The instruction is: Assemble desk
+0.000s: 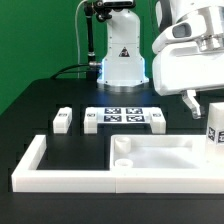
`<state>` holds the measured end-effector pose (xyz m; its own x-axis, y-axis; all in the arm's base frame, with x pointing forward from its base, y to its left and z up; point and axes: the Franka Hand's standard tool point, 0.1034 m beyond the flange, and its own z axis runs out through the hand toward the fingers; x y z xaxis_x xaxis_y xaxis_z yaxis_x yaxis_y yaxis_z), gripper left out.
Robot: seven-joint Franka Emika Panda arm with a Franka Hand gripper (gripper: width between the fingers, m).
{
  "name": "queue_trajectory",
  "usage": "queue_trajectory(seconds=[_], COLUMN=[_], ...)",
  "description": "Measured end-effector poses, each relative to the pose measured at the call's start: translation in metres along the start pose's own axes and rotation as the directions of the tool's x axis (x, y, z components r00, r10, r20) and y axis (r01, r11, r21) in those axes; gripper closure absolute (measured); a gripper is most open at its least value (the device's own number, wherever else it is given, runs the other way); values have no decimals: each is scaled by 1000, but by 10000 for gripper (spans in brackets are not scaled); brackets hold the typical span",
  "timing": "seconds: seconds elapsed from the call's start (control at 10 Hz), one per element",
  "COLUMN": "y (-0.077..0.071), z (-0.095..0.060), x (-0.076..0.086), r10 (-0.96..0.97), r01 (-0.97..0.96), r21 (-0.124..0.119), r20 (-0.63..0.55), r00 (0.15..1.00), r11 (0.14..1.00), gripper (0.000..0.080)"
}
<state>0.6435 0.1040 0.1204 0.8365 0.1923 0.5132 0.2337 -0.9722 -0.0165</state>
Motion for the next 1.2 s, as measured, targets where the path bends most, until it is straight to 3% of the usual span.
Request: queue_trajectory(seconds=[0.5, 1.0, 1.1, 1.2], y=[6, -4, -4, -2], z=[-6, 7, 5, 9], x=[10, -2, 1, 11], r10=[8, 26, 11, 14], r01=[-9, -73, -78, -79], r21=[13, 96, 108, 106], r20=[71, 425, 514, 509], r00=[997, 905, 858, 860], r11=[1000, 993, 991, 991], gripper=[150, 150, 150, 150])
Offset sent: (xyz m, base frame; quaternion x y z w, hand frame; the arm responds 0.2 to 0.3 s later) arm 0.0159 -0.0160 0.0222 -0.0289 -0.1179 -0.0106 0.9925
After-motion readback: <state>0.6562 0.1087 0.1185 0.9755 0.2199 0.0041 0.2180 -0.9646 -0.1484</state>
